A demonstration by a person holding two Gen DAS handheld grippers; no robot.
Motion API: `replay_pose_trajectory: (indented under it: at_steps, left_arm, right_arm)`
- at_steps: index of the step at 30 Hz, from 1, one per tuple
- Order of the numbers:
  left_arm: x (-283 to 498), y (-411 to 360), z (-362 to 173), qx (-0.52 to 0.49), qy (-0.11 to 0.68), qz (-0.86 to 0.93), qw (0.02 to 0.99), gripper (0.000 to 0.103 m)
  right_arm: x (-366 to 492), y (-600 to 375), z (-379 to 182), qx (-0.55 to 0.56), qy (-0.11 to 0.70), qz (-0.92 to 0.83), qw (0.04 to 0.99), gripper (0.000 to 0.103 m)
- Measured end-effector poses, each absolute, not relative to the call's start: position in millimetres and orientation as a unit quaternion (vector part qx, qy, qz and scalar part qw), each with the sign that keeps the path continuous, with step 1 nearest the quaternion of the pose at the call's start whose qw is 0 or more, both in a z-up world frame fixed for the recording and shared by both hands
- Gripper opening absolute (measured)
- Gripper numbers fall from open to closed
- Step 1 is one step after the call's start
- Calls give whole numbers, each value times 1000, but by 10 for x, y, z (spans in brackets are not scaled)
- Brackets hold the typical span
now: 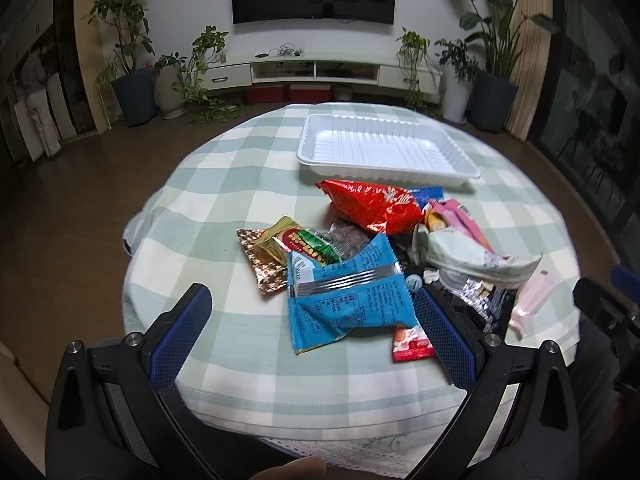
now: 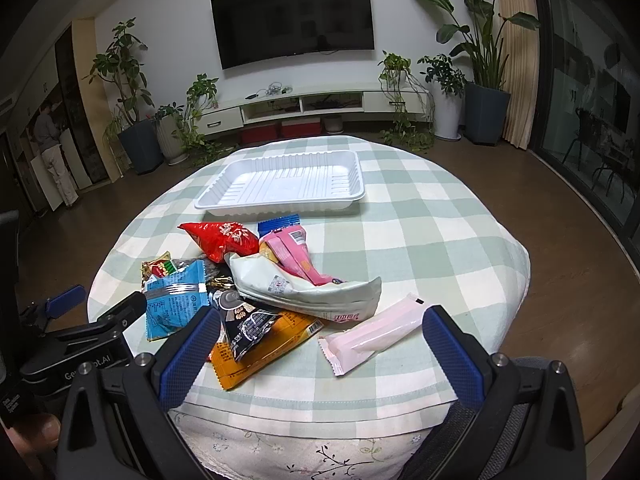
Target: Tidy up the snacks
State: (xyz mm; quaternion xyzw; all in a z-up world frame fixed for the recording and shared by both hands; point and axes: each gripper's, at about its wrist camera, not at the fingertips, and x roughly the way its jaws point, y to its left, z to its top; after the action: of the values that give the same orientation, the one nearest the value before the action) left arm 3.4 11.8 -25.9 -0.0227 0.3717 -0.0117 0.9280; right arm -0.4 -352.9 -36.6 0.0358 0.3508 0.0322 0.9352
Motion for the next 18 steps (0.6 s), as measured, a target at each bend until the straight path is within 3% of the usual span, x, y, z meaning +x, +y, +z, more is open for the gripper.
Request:
replay_pose_trajectory:
  at_steps: [10,18]
  left_arm:
    - [21,74,-296,-1,337,-80,938,103]
    - [158,275,-507,0,429,-45,902,103]
  right_arm:
    - [43,-3555,-398,44,359,35,932,103]
    - [95,-3697,-458,78,366,48,926,103]
